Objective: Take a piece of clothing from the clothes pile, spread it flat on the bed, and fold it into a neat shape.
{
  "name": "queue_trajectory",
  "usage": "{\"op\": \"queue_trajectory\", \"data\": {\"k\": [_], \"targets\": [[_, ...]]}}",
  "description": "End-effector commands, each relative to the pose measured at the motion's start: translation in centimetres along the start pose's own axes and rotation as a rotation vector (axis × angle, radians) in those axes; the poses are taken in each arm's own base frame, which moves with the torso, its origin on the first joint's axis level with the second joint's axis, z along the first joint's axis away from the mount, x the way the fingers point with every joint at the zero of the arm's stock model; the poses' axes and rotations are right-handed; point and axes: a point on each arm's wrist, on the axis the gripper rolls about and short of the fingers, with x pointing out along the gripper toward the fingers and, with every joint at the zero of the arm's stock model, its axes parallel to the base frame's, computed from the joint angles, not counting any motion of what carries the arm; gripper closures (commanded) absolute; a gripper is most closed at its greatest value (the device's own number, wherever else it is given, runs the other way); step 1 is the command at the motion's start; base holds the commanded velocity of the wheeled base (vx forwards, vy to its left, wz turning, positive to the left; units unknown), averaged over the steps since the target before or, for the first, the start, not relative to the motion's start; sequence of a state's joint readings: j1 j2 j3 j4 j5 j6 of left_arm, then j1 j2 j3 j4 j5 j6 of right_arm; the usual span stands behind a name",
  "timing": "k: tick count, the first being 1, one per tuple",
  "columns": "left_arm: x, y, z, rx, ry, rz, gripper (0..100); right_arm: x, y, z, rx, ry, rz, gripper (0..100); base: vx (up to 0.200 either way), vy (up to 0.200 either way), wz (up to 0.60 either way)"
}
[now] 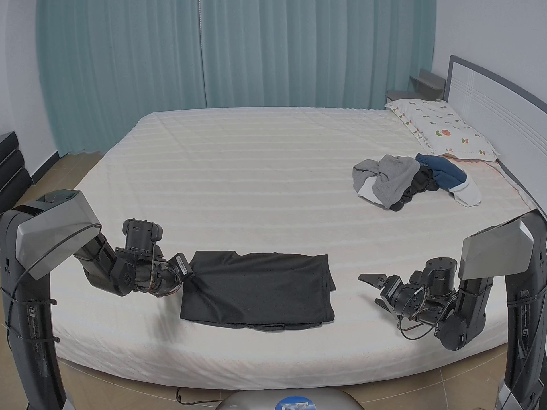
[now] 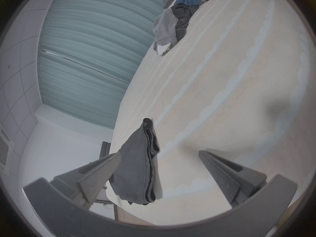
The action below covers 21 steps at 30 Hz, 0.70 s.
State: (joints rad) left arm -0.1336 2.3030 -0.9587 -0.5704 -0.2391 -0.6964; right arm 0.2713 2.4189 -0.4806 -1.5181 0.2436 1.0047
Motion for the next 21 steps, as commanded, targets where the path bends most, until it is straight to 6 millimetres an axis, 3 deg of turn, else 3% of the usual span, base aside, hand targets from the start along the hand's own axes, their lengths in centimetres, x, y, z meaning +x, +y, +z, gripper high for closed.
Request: {"op": "queue_trajectory", "data": {"k": [1, 10, 20, 21], "targets": [[-0.11, -0.11, -0.09, 0.001, 0.006, 0.002, 100, 0.01, -0.04, -0.04, 0.0, 0.001, -0.001, 0, 0.0, 0.2, 0.0], [-1.07, -0.93, -0.61, 0.003, 0.073, 0.036, 100, -0.02, -0.07, -0.05, 0.001, 0.001, -0.003, 0, 0.0, 0.2, 0.0], [-0.86, -0.74, -1.03, 0.006, 0.086, 0.042, 100, 0.0, -0.04, -0.09, 0.0, 0.002, -0.003, 0, 0.0, 0.0, 0.0], [-0.86, -0.73, -1.04, 0.007, 0.087, 0.043, 0, -0.02, -0.07, -0.05, 0.001, 0.001, -0.003, 0, 0.0, 0.0, 0.0]]}}
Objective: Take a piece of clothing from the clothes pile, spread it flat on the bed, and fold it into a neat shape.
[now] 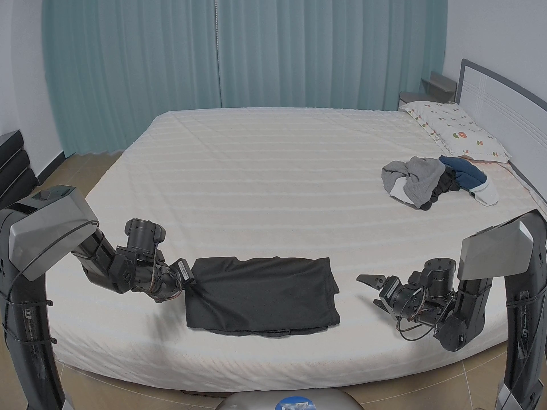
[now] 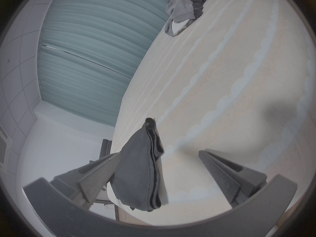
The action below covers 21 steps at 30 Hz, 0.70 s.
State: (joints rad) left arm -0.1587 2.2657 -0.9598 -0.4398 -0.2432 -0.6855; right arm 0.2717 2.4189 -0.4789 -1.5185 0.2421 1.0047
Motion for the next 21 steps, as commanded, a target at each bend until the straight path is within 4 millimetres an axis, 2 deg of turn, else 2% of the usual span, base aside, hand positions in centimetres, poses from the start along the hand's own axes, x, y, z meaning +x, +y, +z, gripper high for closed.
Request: {"op": "queue_trajectory", "data": {"k": [1, 10, 21], "targets": [[-0.1, 0.0, -0.1, 0.001, 0.003, 0.0, 0, 0.0, -0.1, 0.0, 0.001, 0.001, -0.001, 0, 0.0, 0.0, 0.0], [-0.1, -0.1, -0.1, 0.003, -0.001, -0.004, 0, 0.0, -0.1, -0.1, 0.0, 0.003, -0.002, 0, 0.0, 0.0, 0.0], [-1.4, 0.2, 1.7, -0.01, -0.077, -0.022, 0, 0.4, -0.5, -0.6, -0.055, 0.012, -0.019, 0, 0.0, 0.0, 0.0]]}}
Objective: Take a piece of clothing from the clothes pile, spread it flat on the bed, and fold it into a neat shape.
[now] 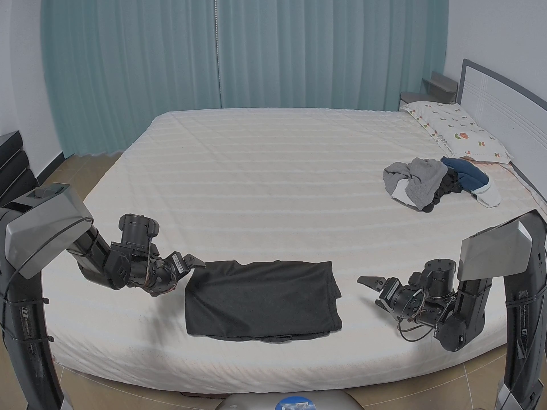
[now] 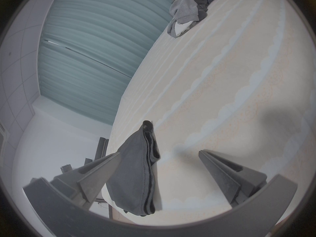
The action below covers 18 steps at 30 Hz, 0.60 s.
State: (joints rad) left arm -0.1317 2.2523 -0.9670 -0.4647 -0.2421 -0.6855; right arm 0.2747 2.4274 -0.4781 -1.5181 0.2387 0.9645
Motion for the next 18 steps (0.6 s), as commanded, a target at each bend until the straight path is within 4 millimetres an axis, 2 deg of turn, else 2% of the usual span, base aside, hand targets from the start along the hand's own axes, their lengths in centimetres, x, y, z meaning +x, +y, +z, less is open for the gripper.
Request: {"op": "queue_trajectory", "data": {"k": [1, 6, 8, 9, 10, 13, 14, 16, 17, 18], "targets": [[-1.1, 0.1, 0.8, -0.001, -0.035, -0.006, 0, 0.4, -0.4, -0.5, -0.026, 0.012, -0.013, 0, 0.0, 0.0, 0.0], [-3.1, -0.4, 1.4, 0.039, -0.111, 0.03, 0, 0.6, 0.2, -0.4, -0.061, 0.002, 0.006, 0, 0.0, 0.0, 0.0], [-4.8, -1.3, 2.0, 0.052, -0.2, 0.057, 0, 0.2, 1.3, 0.3, -0.116, -0.027, 0.031, 0, 0.0, 0.0, 0.0], [-4.8, -1.3, 2.0, 0.052, -0.2, 0.057, 0, 0.2, 1.3, 0.3, -0.116, -0.027, 0.031, 0, 0.0, 0.0, 0.0], [-6.1, -2.2, 2.6, 0.059, -0.258, 0.05, 0, -0.5, 2.5, 1.1, -0.185, -0.064, 0.047, 0, 0.0, 0.0, 0.0], [-7.8, -2.9, 3.0, 0.061, -0.313, 0.043, 0, -1.8, 4.2, 2.1, -0.271, -0.15, 0.029, 0, 0.0, 0.0, 0.0], [-7.8, -2.9, 3.0, 0.061, -0.313, 0.043, 0, -1.8, 4.2, 2.1, -0.271, -0.15, 0.029, 0, 0.0, 0.0, 0.0], [-11.0, -3.3, 2.8, 0.046, -0.397, 0.057, 0, -4.1, 5.9, 2.7, -0.309, -0.259, -0.013, 0, 0.0, 0.0, 0.0], [-11.6, -3.4, 2.7, 0.047, -0.411, 0.056, 0, -4.6, 6.2, 2.8, -0.32, -0.275, -0.017, 0, 0.0, 0.0, 0.0], [-13.2, -3.7, 2.6, 0.049, -0.452, 0.038, 0, -6.2, 6.9, 2.9, -0.36, -0.306, -0.018, 0, 0.0, 0.0, 0.0]]}}
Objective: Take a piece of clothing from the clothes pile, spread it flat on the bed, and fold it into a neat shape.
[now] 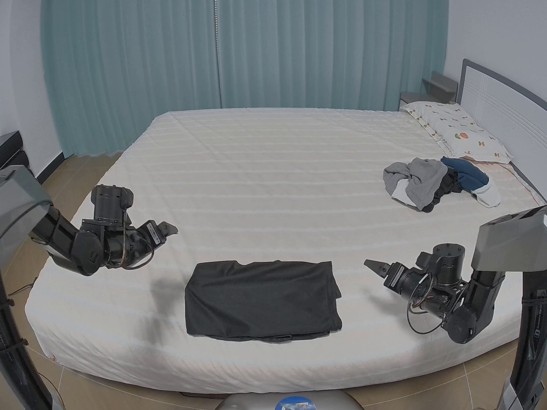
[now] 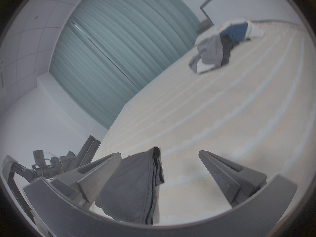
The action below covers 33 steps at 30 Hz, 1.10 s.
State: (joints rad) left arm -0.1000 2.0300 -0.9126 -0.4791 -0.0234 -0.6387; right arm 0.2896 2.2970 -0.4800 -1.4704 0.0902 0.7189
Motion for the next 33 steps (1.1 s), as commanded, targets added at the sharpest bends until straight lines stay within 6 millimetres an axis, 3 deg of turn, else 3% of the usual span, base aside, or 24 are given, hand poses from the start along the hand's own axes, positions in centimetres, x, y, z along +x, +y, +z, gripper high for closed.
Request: {"op": "queue_trajectory", "data": {"k": [1, 5, 10, 12, 13, 14, 19, 22, 28, 33], "targets": [[-6.7, -1.0, 1.9, -0.013, -0.173, -0.041, 0, -5.1, 3.4, 3.2, -0.112, -0.166, 0.002, 0, 0.0, 0.0, 0.0], [-10.7, -0.8, 1.9, -0.01, -0.293, -0.068, 0, -9.7, 5.1, 4.7, -0.215, -0.249, 0.036, 0, 0.0, 0.0, 0.0], [-15.8, -0.3, 1.9, 0.0, -0.435, -0.088, 0, -15.1, 6.2, 5.2, -0.333, -0.327, 0.073, 0, 0.0, 0.0, 0.0], [-16.9, 0.0, 1.7, 0.008, -0.455, -0.091, 0, -16.2, 6.3, 5.2, -0.36, -0.341, 0.076, 0, 0.0, 0.0, 0.0], [-18.8, 0.4, 1.0, 0.033, -0.491, -0.097, 0, -18.1, 6.3, 4.9, -0.41, -0.365, 0.08, 0, 0.0, 0.0, 0.0], [-19.0, 0.5, 1.0, 0.036, -0.493, -0.098, 0, -18.2, 6.2, 4.8, -0.414, -0.366, 0.08, 0, 0.0, 0.0, 0.0], [-24.3, 2.2, -1.8, 0.11, -0.606, -0.093, 0, -22.9, 6.4, 4.8, -0.517, -0.484, 0.075, 0, 0.0, 0.0, 0.0], [-25.6, 2.8, -2.7, 0.135, -0.647, -0.051, 0, -24.3, 6.4, 4.8, -0.526, -0.513, 0.053, 0, 0.0, 0.0, 0.0], [-29.7, 4.8, -6.0, 0.185, -0.73, -0.032, 0, -29.4, 5.1, 3.1, -0.568, -0.551, -0.07, 0, 0.0, 0.0, 0.0], [-31.3, 6.1, -8.0, 0.208, -0.72, -0.015, 0, -32.0, 4.1, 1.7, -0.6, -0.597, -0.134, 0, 0.0, 0.0, 0.0]]}}
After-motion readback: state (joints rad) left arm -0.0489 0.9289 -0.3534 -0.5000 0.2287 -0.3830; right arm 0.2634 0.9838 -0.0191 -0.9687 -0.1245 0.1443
